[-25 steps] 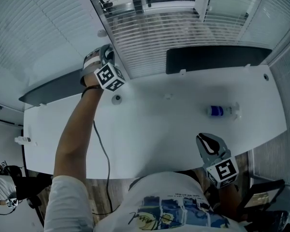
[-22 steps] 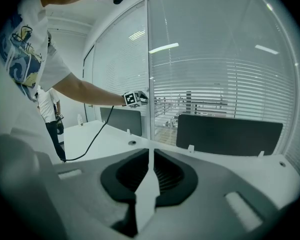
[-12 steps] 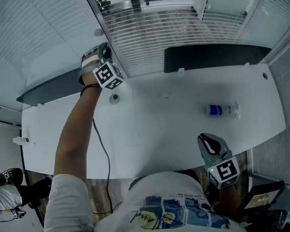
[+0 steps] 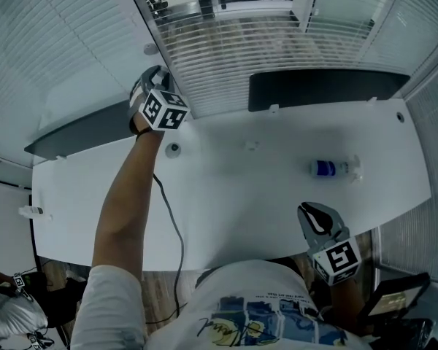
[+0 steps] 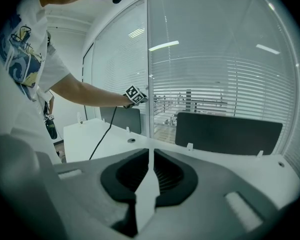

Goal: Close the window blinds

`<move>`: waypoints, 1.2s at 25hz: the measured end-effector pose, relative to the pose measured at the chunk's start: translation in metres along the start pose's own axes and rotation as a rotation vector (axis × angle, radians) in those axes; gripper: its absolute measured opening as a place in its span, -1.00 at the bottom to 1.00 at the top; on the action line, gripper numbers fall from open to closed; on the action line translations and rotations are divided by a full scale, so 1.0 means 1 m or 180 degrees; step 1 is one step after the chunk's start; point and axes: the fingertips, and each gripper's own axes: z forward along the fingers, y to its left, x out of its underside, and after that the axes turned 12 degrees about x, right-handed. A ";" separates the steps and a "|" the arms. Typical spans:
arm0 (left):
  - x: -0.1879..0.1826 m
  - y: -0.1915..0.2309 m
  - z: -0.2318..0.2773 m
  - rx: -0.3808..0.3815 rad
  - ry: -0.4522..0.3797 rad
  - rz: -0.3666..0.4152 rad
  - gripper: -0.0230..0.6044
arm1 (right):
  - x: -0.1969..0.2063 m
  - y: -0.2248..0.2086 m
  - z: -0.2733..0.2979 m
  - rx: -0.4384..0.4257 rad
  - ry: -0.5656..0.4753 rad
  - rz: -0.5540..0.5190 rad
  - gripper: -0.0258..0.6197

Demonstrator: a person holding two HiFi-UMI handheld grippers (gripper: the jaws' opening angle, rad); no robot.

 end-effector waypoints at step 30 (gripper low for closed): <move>0.007 0.012 -0.010 0.0245 -0.0761 -0.2217 -0.35 | 0.002 -0.002 0.006 0.0011 0.0032 0.0008 -0.86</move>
